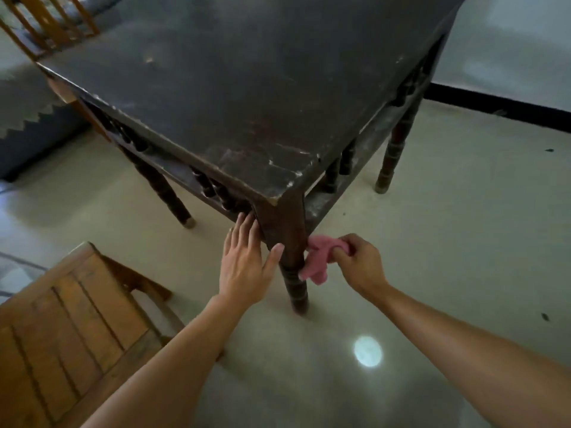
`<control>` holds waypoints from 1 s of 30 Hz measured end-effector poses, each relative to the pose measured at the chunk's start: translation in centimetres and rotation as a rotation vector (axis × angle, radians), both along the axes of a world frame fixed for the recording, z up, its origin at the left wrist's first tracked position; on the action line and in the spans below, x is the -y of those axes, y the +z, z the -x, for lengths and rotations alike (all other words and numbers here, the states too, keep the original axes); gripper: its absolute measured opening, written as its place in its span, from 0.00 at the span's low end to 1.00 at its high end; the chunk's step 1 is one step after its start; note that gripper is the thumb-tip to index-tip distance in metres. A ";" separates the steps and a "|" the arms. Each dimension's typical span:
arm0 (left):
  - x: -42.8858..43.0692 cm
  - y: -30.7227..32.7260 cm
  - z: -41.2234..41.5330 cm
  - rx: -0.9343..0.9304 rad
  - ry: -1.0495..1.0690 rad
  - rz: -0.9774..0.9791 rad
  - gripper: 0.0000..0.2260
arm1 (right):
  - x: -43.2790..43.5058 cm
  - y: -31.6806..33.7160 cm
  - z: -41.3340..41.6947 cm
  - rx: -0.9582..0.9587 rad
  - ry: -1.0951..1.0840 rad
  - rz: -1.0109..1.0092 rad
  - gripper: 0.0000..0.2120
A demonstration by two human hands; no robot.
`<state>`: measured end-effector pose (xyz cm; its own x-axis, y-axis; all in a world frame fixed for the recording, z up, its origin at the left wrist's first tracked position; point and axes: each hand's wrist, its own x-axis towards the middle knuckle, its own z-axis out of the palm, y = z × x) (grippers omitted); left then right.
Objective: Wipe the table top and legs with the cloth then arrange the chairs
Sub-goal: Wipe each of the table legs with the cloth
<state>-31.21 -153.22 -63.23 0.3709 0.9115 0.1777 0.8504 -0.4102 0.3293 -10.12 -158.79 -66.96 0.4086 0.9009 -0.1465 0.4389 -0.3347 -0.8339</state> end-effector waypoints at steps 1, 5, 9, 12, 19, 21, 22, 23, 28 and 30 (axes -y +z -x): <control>-0.4 -1.5 -0.1 0.032 0.001 -0.057 0.33 | -0.8 -1.3 0.7 -0.060 -0.027 -0.074 0.01; -1.5 -6.1 -0.8 0.265 0.014 -0.235 0.30 | -2.2 -6.4 4.0 -0.168 -0.058 -0.345 0.03; -2.5 -8.5 -2.0 0.423 0.000 -0.362 0.28 | -1.9 -10.4 6.8 -0.259 0.022 -0.529 0.15; -2.6 -8.9 -2.1 0.386 0.010 -0.412 0.27 | -2.0 -12.6 6.0 -0.152 0.102 -0.658 0.19; -1.6 -7.7 -1.4 0.241 0.048 -0.358 0.27 | 3.1 -16.3 3.7 -0.150 0.563 -0.634 0.07; -1.4 -7.5 -1.5 0.221 0.071 -0.354 0.27 | 0.2 -13.7 2.2 -0.397 0.281 -0.656 0.07; -1.3 -7.4 -1.5 0.215 0.080 -0.354 0.27 | -1.4 -12.0 1.8 -0.422 0.115 -0.639 0.10; -1.2 -7.3 -1.5 0.210 0.084 -0.352 0.27 | -2.3 -10.6 1.8 -0.412 0.034 -0.636 0.13; -1.2 -7.0 -1.2 0.174 0.073 -0.355 0.28 | 2.4 -14.7 5.8 -0.168 0.602 -0.469 0.16; -1.0 -6.9 -1.1 0.158 0.069 -0.340 0.27 | 3.3 -16.4 4.1 -0.141 0.589 -0.398 0.18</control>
